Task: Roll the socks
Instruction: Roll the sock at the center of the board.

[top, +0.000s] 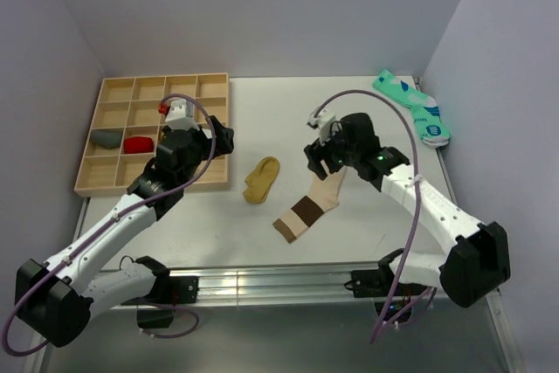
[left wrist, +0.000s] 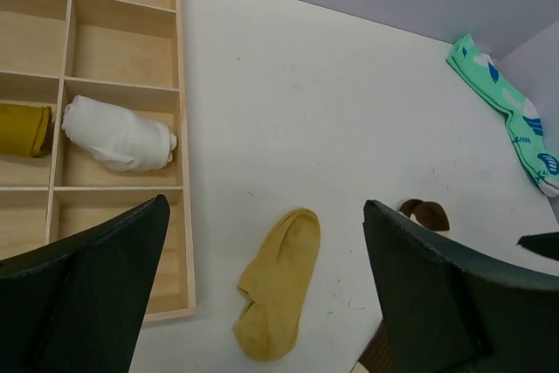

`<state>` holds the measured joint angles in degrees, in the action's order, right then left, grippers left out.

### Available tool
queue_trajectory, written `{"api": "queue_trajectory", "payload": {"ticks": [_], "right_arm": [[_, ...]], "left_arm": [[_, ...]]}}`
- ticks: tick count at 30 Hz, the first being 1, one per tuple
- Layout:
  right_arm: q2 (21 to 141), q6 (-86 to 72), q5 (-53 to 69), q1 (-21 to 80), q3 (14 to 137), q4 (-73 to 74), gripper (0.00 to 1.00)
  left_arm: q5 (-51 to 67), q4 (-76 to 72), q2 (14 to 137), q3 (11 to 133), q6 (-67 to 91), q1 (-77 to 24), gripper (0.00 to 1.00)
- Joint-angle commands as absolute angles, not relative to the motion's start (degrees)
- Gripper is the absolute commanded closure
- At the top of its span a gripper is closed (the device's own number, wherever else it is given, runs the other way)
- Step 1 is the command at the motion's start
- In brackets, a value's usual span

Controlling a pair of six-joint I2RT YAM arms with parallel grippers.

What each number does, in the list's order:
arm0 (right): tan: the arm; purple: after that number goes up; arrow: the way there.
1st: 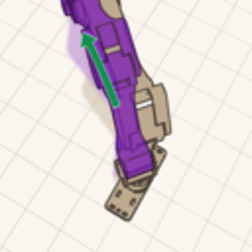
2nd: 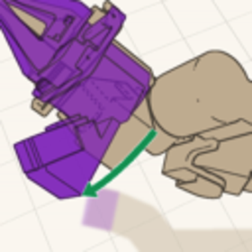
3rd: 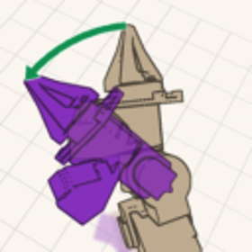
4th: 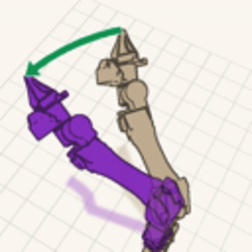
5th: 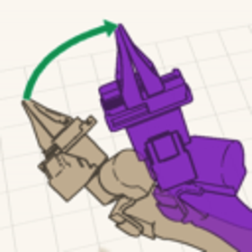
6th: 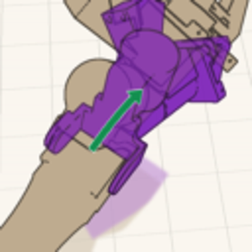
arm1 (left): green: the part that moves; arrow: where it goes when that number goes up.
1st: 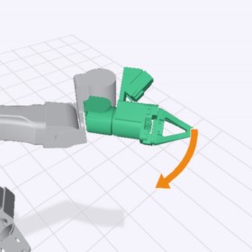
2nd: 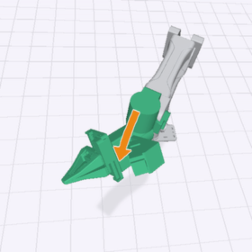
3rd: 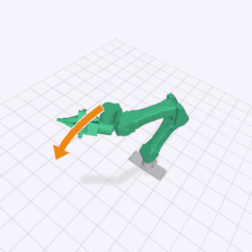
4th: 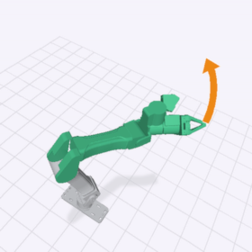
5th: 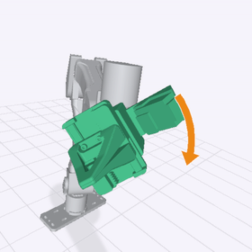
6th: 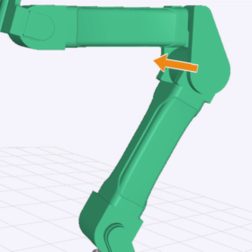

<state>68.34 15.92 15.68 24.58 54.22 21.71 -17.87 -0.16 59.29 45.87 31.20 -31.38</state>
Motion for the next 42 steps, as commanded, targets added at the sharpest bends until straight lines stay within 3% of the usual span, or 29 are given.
{"api": "queue_trajectory", "payload": {"ticks": [1,9,21,42], "right_arm": [[72.0,16.6,13.3,30.9,55.7,21.8,0.25],[79.8,15.8,11.6,39.5,58.2,22.3,0.37],[82.5,7.6,10.8,49.9,57.4,33.6,0.48],[91.1,3.1,9.4,58.8,56.5,32.3,0.54]], "left_arm": [[-18.8,-1.1,59.6,44.7,32.8,-31.6,0.02],[-19.2,-0.2,57.0,41.6,34.8,-31.6,0.04],[-20.2,1.8,56.0,40.8,34.0,-31.6,0.03],[-21.3,4.0,56.2,42.3,32.3,-31.3,0.02]]}}
